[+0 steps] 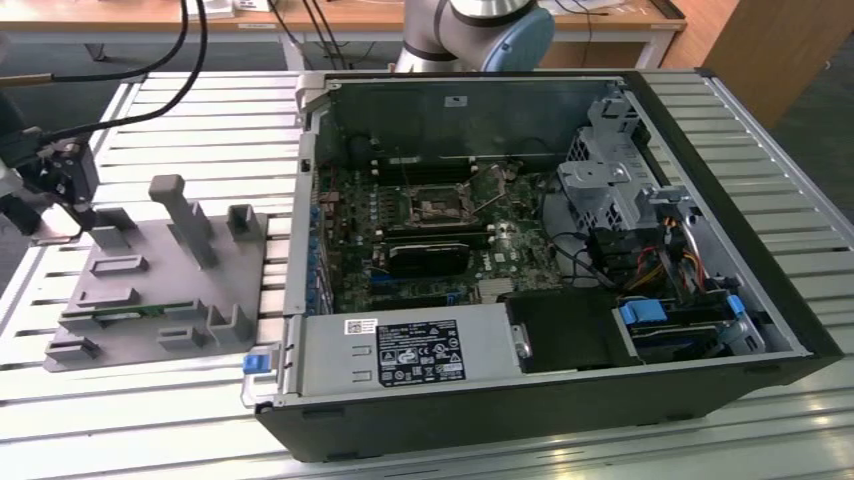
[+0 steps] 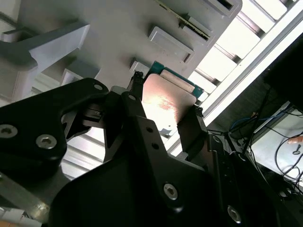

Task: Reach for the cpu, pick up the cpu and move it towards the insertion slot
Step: 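Pick up the cpu and move it towards the insertion slot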

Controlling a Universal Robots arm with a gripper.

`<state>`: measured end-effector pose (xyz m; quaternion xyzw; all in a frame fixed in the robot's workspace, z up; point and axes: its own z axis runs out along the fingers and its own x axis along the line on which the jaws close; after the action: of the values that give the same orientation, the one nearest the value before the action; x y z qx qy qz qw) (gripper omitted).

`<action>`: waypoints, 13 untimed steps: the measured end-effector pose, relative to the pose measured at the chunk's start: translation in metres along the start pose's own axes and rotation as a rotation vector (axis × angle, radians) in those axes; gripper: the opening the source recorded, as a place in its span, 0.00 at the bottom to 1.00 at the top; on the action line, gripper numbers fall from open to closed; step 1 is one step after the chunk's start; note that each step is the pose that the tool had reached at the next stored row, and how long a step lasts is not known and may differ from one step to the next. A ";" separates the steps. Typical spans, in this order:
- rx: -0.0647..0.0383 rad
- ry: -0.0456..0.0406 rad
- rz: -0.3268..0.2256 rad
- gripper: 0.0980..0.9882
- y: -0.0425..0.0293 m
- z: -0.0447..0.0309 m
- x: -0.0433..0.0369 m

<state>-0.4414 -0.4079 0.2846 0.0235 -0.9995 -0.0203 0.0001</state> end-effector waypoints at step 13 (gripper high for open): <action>0.001 0.0000 0.000 0.50 0.0007 -0.0134 0.0000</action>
<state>-0.4414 -0.4078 0.2981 0.0235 -0.9995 -0.0200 0.0001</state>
